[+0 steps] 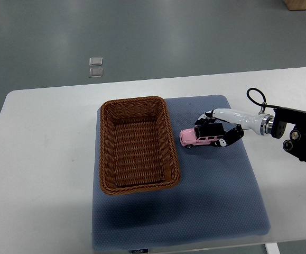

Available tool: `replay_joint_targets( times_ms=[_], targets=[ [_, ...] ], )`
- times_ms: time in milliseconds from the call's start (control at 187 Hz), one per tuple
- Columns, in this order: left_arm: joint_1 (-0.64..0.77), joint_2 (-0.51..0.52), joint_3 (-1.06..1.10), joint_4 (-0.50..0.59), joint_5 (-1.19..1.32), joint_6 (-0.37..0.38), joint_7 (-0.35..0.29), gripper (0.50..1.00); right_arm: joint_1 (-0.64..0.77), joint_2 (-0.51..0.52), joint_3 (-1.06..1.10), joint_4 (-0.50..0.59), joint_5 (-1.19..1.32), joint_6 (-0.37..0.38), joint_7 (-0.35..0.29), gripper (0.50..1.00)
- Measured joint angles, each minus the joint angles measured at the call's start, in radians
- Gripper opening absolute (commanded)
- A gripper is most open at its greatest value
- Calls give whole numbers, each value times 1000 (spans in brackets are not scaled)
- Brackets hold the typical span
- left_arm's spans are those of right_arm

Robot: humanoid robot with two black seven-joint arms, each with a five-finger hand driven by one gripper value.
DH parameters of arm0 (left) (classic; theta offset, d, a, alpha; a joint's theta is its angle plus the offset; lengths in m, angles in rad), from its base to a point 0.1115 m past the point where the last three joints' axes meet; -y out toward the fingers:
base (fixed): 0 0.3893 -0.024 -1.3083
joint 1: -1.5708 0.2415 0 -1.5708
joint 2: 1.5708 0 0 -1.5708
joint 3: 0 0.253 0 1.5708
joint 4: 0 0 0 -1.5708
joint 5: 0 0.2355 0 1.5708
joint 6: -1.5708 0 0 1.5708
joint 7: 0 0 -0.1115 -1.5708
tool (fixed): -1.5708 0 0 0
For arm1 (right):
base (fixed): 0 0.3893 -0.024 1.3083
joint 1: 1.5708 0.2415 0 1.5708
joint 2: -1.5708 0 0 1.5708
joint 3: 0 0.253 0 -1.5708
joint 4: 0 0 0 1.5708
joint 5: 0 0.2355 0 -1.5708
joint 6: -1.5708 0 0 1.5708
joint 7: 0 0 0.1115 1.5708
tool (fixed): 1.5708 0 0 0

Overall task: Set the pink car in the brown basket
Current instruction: 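Close the right hand fingers around the pink SUV's body, then lift the pink SUV up off the mat with the right hand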

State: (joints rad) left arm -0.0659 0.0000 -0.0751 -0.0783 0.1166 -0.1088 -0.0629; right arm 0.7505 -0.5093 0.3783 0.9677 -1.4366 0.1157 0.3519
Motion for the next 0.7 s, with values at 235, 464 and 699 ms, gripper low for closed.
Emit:
replay_joint_targets(
  times_ms=[235, 464, 699],
  targets=[
    [0, 0, 1, 0, 0, 0, 0, 1000, 5, -1, -16, -3, -1, -5, -1, 500],
    [0, 0, 2, 0, 0, 0, 0, 1000, 33, -15, 1, -4, 11, -57, 0, 500],
    [0, 0, 2, 1, -1, 0, 0, 1000, 153, -35, 34, -4, 31, -62, 3, 500]
  ],
)
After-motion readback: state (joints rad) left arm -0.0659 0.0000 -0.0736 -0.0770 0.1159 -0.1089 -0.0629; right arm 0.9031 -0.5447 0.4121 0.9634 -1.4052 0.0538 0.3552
